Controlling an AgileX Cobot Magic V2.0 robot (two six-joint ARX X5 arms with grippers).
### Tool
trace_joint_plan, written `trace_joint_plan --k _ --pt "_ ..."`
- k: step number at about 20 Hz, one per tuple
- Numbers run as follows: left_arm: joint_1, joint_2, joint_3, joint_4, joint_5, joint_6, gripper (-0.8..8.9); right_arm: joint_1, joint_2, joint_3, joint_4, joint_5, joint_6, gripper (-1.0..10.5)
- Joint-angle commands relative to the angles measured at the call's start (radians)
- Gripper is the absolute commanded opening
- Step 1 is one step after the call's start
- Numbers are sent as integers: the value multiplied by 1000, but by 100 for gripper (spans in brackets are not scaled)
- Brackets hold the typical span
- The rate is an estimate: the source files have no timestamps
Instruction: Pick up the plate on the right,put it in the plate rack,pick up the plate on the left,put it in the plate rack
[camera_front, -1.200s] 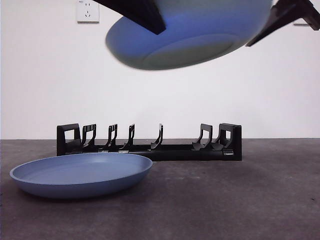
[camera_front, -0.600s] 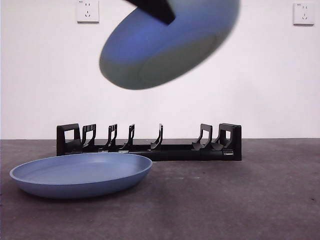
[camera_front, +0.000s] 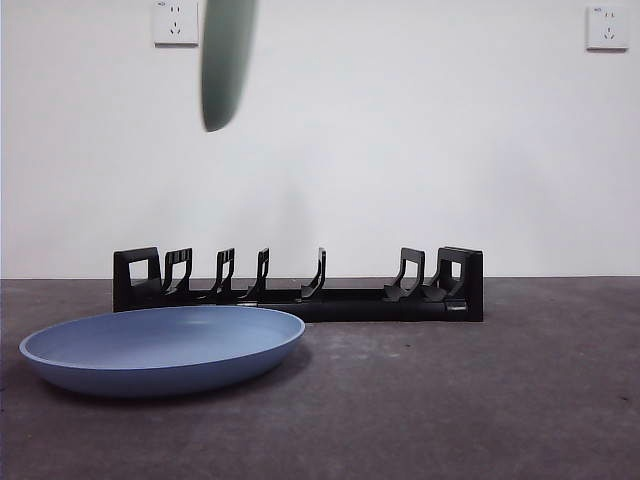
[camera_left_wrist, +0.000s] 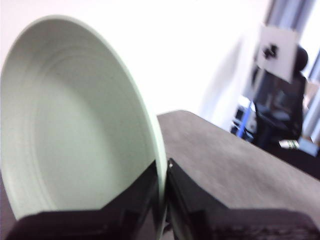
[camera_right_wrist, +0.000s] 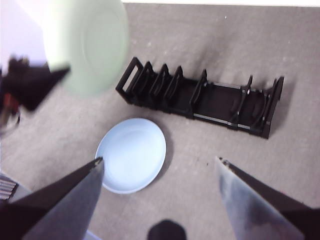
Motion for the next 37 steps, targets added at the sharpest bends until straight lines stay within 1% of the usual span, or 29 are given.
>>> trace_joint_plan --k 1,3,7,10,13,18,19,20,22,25,28,33,37 --pt "74 51 1 10 83 -40 -8 1 1 -4 1 0 -10 379" --pt "110 105 1 20 129 -38 -7 1 2 -4 2 0 -10 379" --pt "130 188 1 58 128 14 -7 1 3 -5 -14 0 -10 378" --pt "136 249 1 89 129 27 -7 1 3 -5 -30 0 -10 378" --pt "140 304 2 119 129 58 -7 2 2 -5 -33 0 -8 378" --pt "152 373 2 129 121 119 -7 2 2 -5 -34 0 -6 378" --pt "153 384 2 127 121 133 -7 2 2 -5 -34 0 -6 378" --pt "153 396 2 121 121 167 -7 2 2 -5 -34 0 -6 379" --pt "153 416 2 114 121 196 -7 2 3 -5 -34 0 -6 379" --pt "153 444 2 119 120 213 -7 2 7 -5 -34 0 -8 378" --pt "153 459 2 109 93 225 -7 2 12 -6 -34 0 -10 379" --pt "153 476 2 91 94 279 -7 2 20 -6 -34 0 -14 379" --pt "153 478 2 75 93 294 2 2 26 -6 -34 0 -14 379"
